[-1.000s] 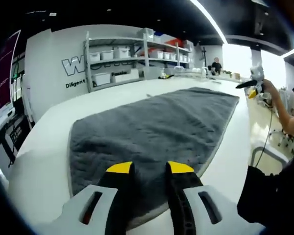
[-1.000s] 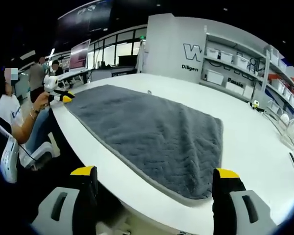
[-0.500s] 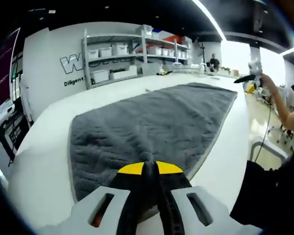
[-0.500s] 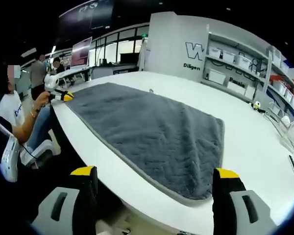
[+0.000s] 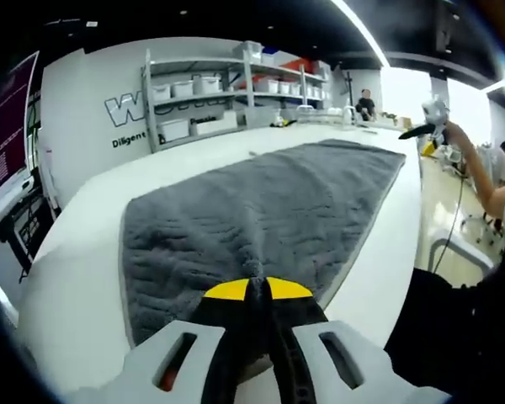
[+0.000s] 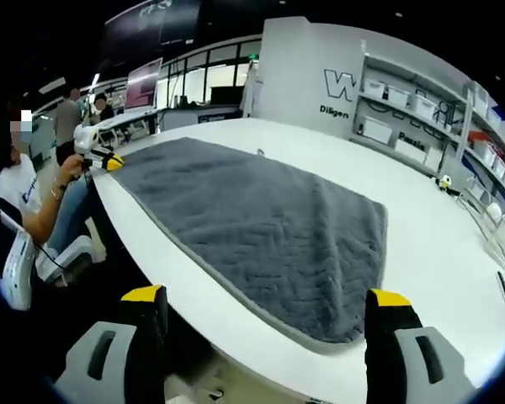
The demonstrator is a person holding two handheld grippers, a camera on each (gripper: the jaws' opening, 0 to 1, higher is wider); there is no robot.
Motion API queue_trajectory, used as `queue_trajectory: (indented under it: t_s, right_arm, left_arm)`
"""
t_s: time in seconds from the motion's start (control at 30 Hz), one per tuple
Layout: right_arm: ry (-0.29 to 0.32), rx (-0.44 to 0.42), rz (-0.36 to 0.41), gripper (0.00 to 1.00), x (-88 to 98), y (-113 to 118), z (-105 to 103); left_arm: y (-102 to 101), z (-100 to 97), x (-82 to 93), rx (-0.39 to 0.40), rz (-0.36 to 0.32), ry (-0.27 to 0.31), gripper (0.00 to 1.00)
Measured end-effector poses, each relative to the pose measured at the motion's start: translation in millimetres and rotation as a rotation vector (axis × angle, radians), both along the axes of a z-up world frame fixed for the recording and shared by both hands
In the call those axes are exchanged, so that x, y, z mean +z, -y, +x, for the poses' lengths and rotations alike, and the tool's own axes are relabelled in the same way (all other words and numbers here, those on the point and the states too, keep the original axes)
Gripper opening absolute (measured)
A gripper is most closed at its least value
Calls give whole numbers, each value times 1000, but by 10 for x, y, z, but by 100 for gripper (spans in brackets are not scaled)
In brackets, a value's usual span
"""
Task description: Open the folded towel by lifting each exposed corner and separating the folded layers until the towel lies flat within the target outline without major curled edges
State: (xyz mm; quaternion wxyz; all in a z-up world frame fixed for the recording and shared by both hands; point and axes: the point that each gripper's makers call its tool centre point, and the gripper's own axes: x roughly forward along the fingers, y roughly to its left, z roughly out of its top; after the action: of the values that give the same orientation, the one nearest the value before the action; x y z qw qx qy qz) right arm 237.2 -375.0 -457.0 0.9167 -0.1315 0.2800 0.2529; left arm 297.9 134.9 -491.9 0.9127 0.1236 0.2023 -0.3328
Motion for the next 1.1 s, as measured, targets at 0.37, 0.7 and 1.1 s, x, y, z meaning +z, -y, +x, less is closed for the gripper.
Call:
queue_trajectory:
  t_s: [0.37, 0.7, 1.1]
  right_arm:
    - [-6, 9, 5, 99, -7, -32, -15]
    - [-13, 15, 8, 99, -29, -59, -18]
    - [-15, 30, 27, 99, -72, -145, -68]
  left_arm:
    - [-29, -17, 12, 11, -22, -3, 14]
    - [128, -222, 329, 28, -141, 74, 59]
    - [161, -328, 426, 66, -147, 119, 99]
